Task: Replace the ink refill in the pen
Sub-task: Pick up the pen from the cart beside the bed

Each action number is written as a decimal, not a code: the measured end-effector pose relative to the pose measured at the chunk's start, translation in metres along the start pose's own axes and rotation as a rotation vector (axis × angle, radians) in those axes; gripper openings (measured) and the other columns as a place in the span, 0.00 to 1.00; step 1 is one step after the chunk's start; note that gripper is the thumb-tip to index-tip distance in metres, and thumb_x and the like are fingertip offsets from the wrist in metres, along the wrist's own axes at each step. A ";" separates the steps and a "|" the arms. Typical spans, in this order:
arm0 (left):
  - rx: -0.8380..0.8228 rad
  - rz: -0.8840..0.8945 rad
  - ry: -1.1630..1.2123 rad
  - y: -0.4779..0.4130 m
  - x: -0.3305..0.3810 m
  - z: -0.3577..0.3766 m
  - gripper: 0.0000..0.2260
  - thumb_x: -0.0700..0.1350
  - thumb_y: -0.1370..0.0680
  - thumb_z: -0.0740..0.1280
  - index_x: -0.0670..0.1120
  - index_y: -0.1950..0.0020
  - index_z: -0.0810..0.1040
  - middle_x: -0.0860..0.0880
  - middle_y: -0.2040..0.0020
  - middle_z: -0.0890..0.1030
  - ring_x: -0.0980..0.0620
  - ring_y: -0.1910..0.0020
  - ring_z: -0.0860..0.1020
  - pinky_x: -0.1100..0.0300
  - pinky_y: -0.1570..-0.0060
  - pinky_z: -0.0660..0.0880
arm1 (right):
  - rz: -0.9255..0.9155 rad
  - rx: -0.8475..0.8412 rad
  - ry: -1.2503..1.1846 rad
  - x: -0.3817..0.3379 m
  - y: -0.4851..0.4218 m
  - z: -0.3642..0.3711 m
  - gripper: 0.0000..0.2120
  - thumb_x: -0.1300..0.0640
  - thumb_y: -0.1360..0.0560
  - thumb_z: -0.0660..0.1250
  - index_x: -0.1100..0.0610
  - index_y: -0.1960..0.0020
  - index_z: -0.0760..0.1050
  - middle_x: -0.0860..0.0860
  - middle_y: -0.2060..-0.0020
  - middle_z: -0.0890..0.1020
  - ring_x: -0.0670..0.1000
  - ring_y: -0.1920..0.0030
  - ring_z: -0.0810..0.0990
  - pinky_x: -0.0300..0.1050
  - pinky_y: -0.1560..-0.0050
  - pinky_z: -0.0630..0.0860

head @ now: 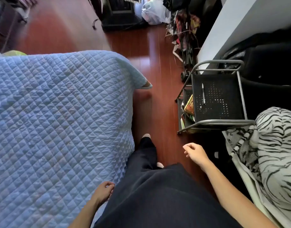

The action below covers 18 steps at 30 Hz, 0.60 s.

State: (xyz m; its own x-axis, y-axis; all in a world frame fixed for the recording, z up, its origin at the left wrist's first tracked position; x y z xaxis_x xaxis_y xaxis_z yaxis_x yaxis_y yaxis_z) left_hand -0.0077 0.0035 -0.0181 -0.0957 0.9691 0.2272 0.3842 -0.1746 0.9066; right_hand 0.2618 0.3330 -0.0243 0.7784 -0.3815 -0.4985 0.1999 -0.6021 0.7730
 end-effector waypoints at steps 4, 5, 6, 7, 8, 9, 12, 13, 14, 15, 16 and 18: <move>-0.021 0.015 -0.100 -0.033 0.054 -0.028 0.08 0.37 0.18 0.64 0.41 0.53 0.82 0.46 0.61 0.78 0.54 0.64 0.75 0.66 0.67 0.69 | 0.111 0.075 -0.023 0.000 -0.004 -0.011 0.08 0.58 0.17 0.69 0.54 0.55 0.83 0.54 0.61 0.85 0.53 0.61 0.81 0.50 0.48 0.78; -0.041 0.039 -0.108 -0.041 0.076 -0.036 0.10 0.36 0.18 0.63 0.42 0.57 0.81 0.46 0.63 0.77 0.53 0.67 0.74 0.66 0.70 0.69 | 0.137 0.076 -0.026 0.001 -0.004 -0.013 0.09 0.59 0.17 0.69 0.55 0.55 0.83 0.54 0.62 0.85 0.53 0.61 0.81 0.49 0.48 0.78; -0.058 0.068 -0.105 -0.049 0.100 -0.042 0.12 0.35 0.18 0.61 0.44 0.60 0.77 0.46 0.67 0.76 0.53 0.71 0.72 0.66 0.73 0.67 | 0.161 0.086 -0.028 0.003 -0.006 -0.016 0.09 0.60 0.17 0.69 0.56 0.55 0.83 0.55 0.62 0.85 0.53 0.62 0.81 0.49 0.49 0.78; -0.082 0.093 -0.090 -0.055 0.123 -0.047 0.14 0.34 0.18 0.60 0.44 0.61 0.75 0.46 0.69 0.74 0.52 0.74 0.70 0.64 0.75 0.65 | 0.185 0.090 -0.020 0.005 -0.006 -0.018 0.08 0.61 0.17 0.69 0.57 0.55 0.84 0.55 0.62 0.85 0.53 0.62 0.81 0.48 0.50 0.77; -0.097 0.122 -0.079 -0.058 0.148 -0.053 0.13 0.33 0.18 0.58 0.43 0.61 0.74 0.45 0.69 0.73 0.51 0.75 0.69 0.62 0.75 0.64 | 0.218 0.088 -0.006 0.007 -0.004 -0.019 0.08 0.61 0.17 0.69 0.58 0.54 0.84 0.56 0.60 0.86 0.52 0.61 0.80 0.47 0.50 0.75; -0.095 0.144 -0.048 -0.063 0.173 -0.057 0.11 0.34 0.17 0.58 0.42 0.58 0.74 0.44 0.68 0.73 0.50 0.74 0.69 0.61 0.73 0.65 | 0.246 0.087 0.005 0.011 -0.003 -0.020 0.08 0.61 0.17 0.69 0.59 0.52 0.85 0.56 0.58 0.86 0.53 0.60 0.81 0.47 0.50 0.75; -0.045 0.234 0.045 -0.080 0.244 -0.071 0.06 0.37 0.16 0.60 0.40 0.48 0.76 0.42 0.62 0.77 0.51 0.70 0.73 0.66 0.73 0.71 | 0.302 0.087 0.002 0.014 -0.008 -0.025 0.08 0.62 0.17 0.68 0.64 0.49 0.86 0.60 0.52 0.88 0.59 0.51 0.84 0.49 0.49 0.75; -0.036 0.278 0.048 -0.085 0.264 -0.074 0.06 0.38 0.16 0.60 0.40 0.46 0.76 0.42 0.59 0.78 0.52 0.69 0.74 0.67 0.72 0.72 | 0.319 0.080 0.002 0.014 -0.012 -0.027 0.09 0.63 0.17 0.68 0.65 0.48 0.86 0.62 0.51 0.88 0.60 0.52 0.83 0.49 0.50 0.75; -0.033 0.313 0.045 -0.090 0.283 -0.076 0.06 0.39 0.16 0.60 0.40 0.44 0.76 0.42 0.57 0.78 0.53 0.67 0.75 0.68 0.72 0.72 | 0.328 0.072 0.009 0.012 -0.018 -0.030 0.09 0.63 0.17 0.68 0.66 0.48 0.86 0.64 0.51 0.87 0.59 0.53 0.82 0.49 0.52 0.74; -0.033 0.332 0.044 -0.093 0.299 -0.078 0.07 0.39 0.16 0.60 0.40 0.44 0.76 0.43 0.56 0.78 0.54 0.67 0.76 0.69 0.72 0.72 | 0.332 0.068 0.008 0.008 -0.025 -0.034 0.09 0.64 0.17 0.68 0.67 0.47 0.86 0.65 0.51 0.87 0.58 0.54 0.81 0.48 0.53 0.73; -0.033 0.335 0.037 -0.097 0.312 -0.079 0.07 0.40 0.16 0.60 0.41 0.44 0.77 0.43 0.55 0.78 0.54 0.66 0.76 0.69 0.71 0.72 | 0.333 0.062 0.009 0.002 -0.035 -0.038 0.09 0.64 0.17 0.68 0.68 0.47 0.86 0.65 0.52 0.87 0.58 0.53 0.82 0.48 0.52 0.72; -0.025 0.315 0.022 -0.102 0.333 -0.082 0.07 0.39 0.16 0.60 0.39 0.44 0.77 0.41 0.55 0.78 0.54 0.67 0.75 0.66 0.70 0.72 | 0.330 0.065 -0.013 -0.015 -0.058 -0.049 0.09 0.64 0.17 0.68 0.67 0.46 0.86 0.62 0.51 0.86 0.60 0.47 0.83 0.47 0.50 0.72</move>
State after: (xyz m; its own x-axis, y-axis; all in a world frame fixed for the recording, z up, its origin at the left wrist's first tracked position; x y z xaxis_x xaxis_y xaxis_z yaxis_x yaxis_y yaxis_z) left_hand -0.1537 0.3300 -0.0059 0.0045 0.8630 0.5053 0.3750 -0.4699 0.7991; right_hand 0.2680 0.4076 -0.0422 0.7872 -0.5720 -0.2304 -0.1009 -0.4880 0.8670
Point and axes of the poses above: each hand's wrist, its own y-axis away from the middle knuckle, its own z-axis out of the palm, x = y × z, the point moved 2 cm from there along -y, towards the middle knuckle
